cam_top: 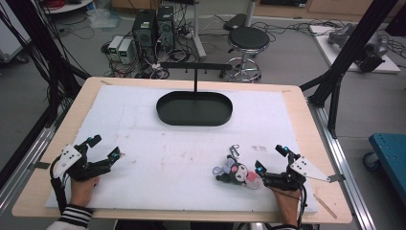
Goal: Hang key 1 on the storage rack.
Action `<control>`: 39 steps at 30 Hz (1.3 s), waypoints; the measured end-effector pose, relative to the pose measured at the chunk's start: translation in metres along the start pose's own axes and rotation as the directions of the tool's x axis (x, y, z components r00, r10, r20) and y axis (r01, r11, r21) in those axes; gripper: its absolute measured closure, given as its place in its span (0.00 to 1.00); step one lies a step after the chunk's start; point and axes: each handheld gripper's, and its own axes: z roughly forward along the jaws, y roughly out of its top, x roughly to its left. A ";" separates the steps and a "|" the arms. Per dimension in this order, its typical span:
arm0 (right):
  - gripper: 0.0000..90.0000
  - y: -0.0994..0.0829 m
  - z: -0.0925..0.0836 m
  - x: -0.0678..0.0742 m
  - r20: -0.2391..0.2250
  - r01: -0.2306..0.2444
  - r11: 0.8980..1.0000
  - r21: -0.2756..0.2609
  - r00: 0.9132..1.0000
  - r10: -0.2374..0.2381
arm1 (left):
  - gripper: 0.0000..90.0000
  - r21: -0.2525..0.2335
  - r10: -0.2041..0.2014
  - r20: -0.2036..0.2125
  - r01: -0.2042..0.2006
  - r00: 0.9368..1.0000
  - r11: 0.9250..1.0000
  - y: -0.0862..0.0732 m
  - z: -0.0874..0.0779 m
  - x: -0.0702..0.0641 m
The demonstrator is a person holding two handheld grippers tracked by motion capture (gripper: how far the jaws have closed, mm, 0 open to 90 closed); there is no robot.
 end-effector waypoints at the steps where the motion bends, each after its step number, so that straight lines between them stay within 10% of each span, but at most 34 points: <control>1: 0.01 0.000 0.000 0.000 0.000 0.001 1.000 -0.002 1.000 -0.001 | 0.15 0.001 -0.001 0.000 0.001 1.000 1.000 0.000 0.000 0.000; 22: 0.01 0.004 0.001 -0.002 -0.019 0.007 1.000 -0.001 1.000 -0.007 | 0.15 0.005 -0.005 0.000 0.005 1.000 1.000 0.000 0.000 0.000; 39: 0.01 0.061 0.000 0.001 -0.218 0.108 0.978 0.180 0.974 -0.067 | 0.15 0.006 -0.009 -0.001 0.009 1.000 1.000 0.000 0.000 0.001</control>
